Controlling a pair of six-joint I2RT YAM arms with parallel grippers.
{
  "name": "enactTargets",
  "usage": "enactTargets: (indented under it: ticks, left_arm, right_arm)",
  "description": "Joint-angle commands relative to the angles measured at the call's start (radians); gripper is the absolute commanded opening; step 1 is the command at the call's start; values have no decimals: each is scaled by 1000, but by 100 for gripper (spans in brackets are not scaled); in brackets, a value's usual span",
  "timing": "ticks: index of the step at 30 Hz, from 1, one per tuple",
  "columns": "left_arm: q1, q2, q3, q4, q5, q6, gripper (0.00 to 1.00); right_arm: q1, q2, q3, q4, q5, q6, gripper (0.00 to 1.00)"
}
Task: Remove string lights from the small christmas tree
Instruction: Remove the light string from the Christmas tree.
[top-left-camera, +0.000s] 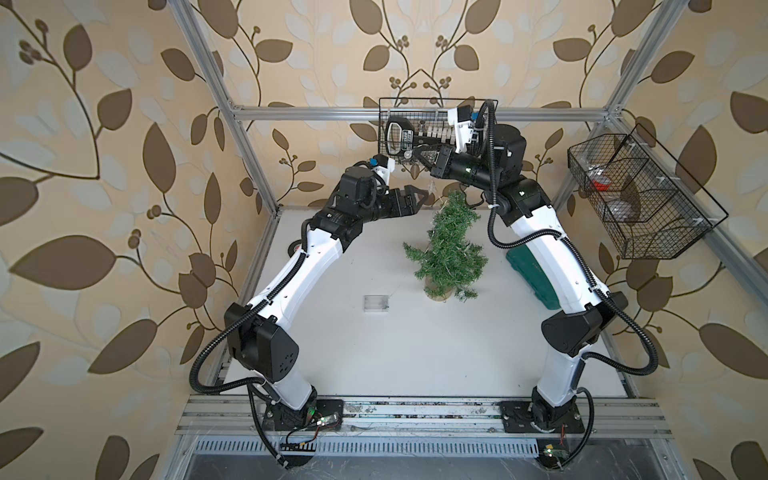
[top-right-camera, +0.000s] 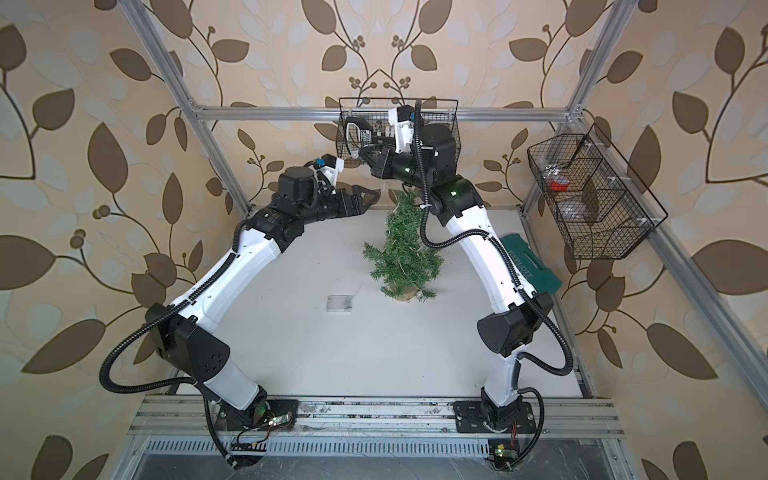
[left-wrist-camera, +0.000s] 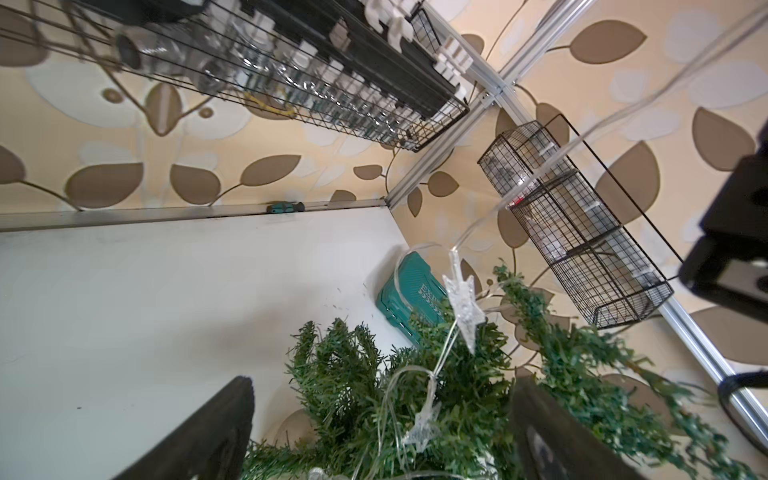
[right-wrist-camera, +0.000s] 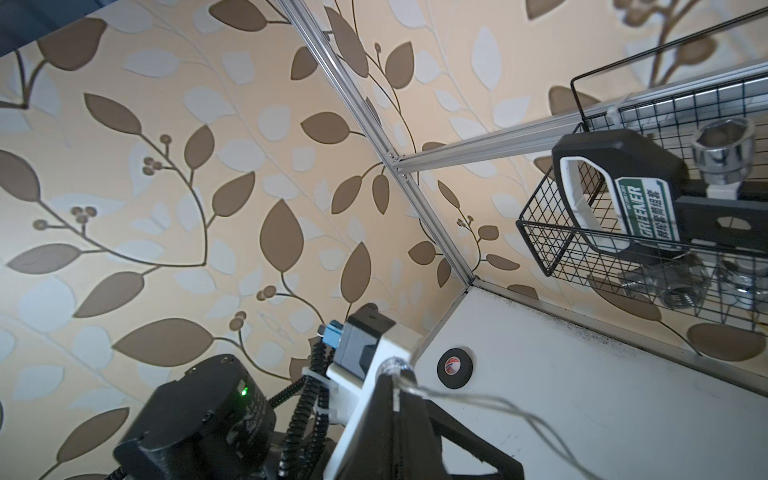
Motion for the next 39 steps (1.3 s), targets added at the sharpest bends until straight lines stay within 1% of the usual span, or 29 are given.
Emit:
enactTargets:
  ticks: [1, 4, 10, 15, 17, 24, 27, 30, 33, 34, 35, 37, 39]
  left_arm:
    - [-4, 2, 39, 118, 65, 7, 96]
    - [-19, 35, 54, 165, 83, 0, 96]
    - [-27, 98, 85, 248, 76, -13, 95]
    - [-30, 177, 159, 292, 98, -42, 92]
    - [-32, 200, 164, 341, 115, -55, 86]
    - [-35, 238, 168, 396, 68, -71, 68]
    - [-35, 251, 180, 397, 54, -63, 56]
    - [-35, 273, 235, 344, 50, -45, 46]
    - [-35, 285, 273, 313, 39, -32, 33]
    - [-35, 288, 288, 303, 30, -32, 27]
    - [-34, 291, 309, 284, 20, -28, 21]
    - [-35, 303, 354, 265, 11, -31, 13]
    - [-35, 319, 411, 248, 2, -41, 8]
  right_arm:
    - [-1, -35, 49, -4, -22, -11, 0]
    - [-1, -24, 68, -7, -27, 1, 0]
    - [-1, -7, 93, 7, -36, 32, 0]
    - [-2, -11, 88, 8, -23, 30, 0]
    - [-2, -13, 84, 10, -20, 28, 0]
    - [-25, -20, 68, 26, -11, 31, 0]
    - [-37, -27, 58, 27, -15, 31, 0]
    - [-49, -48, 24, 34, -15, 27, 0]
    - [-62, -83, -24, 42, -10, 20, 0]
    - [-67, -96, -39, 46, -7, 16, 0]
    - [-72, -109, -55, 48, -4, 12, 0]
    - [-85, -135, -80, 47, 5, 2, 0]
    - [-102, -162, -111, 51, 12, 1, 0]
